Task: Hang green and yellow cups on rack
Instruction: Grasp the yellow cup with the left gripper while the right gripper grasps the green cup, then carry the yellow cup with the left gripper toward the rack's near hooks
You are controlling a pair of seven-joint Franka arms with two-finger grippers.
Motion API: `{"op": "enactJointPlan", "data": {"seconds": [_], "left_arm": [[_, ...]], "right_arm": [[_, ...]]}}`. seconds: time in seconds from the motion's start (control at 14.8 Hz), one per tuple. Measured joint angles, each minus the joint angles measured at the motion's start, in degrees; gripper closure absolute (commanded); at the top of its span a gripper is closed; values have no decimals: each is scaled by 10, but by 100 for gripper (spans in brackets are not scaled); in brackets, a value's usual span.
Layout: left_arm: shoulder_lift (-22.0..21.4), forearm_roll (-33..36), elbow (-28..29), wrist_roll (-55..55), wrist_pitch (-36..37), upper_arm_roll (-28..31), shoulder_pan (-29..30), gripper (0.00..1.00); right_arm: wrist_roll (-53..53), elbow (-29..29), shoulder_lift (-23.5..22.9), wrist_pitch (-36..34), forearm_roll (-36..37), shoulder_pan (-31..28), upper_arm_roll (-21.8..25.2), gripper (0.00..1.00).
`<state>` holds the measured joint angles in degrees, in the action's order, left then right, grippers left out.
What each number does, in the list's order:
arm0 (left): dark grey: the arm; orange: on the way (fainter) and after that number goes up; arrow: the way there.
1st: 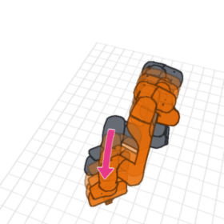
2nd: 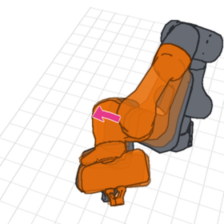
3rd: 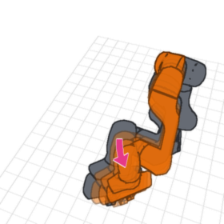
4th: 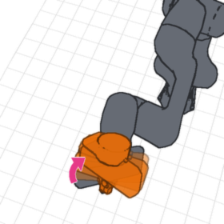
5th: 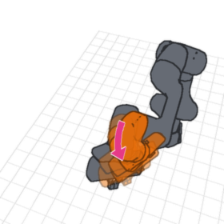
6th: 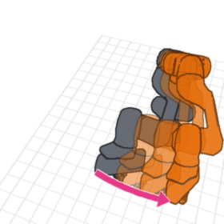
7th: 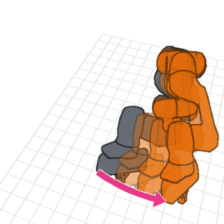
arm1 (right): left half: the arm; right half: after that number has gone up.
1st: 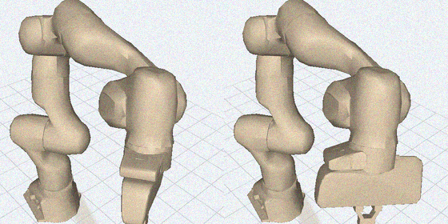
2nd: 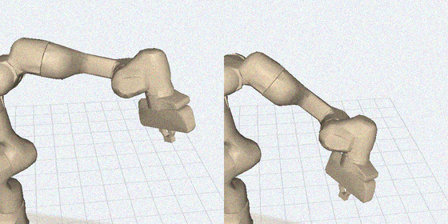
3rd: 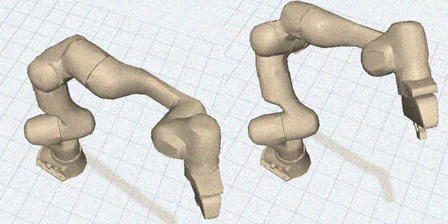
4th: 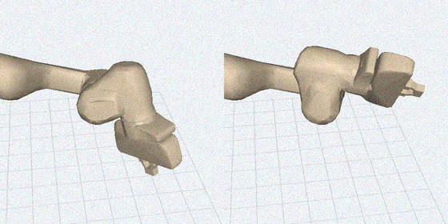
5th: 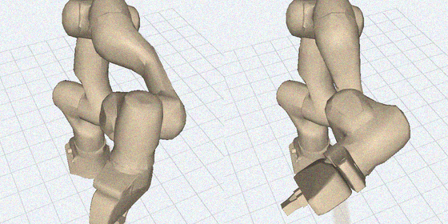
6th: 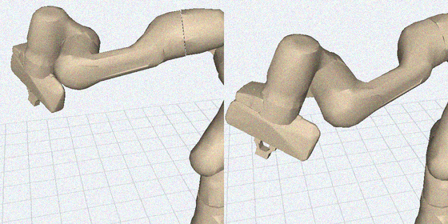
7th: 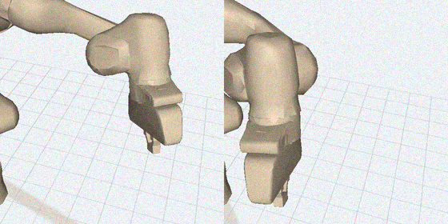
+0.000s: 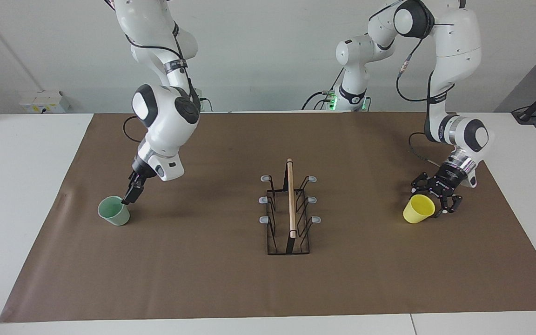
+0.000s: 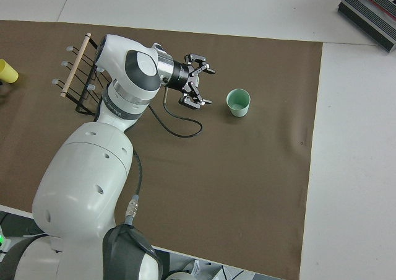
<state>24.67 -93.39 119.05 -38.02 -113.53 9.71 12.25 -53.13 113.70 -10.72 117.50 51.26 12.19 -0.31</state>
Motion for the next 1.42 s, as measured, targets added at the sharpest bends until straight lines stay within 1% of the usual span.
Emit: {"op": "enactJointPlan", "data": {"seconds": [0.2,0.41,0.47,0.54,0.61,0.68,0.74,0.81,1.08,1.22,1.29,1.42], "left_arm": [[2,-20,6,13,-21,-20,0,3],[9,-24,7,26,-26,-22,0,6],[11,-27,7,31,-27,-22,0,9],[13,-33,7,33,-27,-22,0,13],[15,-38,7,36,-28,-24,0,24],[15,-43,7,38,-28,-27,0,43],[15,-48,7,41,-31,-30,0,91],[15,-51,7,42,-35,-33,0,100],[15,-53,6,80,-35,-34,0,100],[12,-41,-2,94,-35,-34,-2,100],[6,-13,-9,94,-36,-33,-6,100],[-11,68,-29,78,-48,-32,-17,100]], "right_arm": [[0,32,-14,8,71,21,-1,0],[0,47,-41,8,121,34,-1,0],[0,49,-53,8,133,40,-1,0],[3,49,-66,8,142,45,-1,0],[12,49,-77,9,153,46,-1,0],[24,49,-87,11,163,45,0,0],[32,49,-95,22,173,40,2,0],[40,50,-102,32,187,32,3,0],[119,60,-119,74,273,-15,4,0],[145,68,-120,78,292,-24,5,0],[153,69,-120,78,295,-24,4,0],[177,71,-120,83,317,-30,4,0]]}}
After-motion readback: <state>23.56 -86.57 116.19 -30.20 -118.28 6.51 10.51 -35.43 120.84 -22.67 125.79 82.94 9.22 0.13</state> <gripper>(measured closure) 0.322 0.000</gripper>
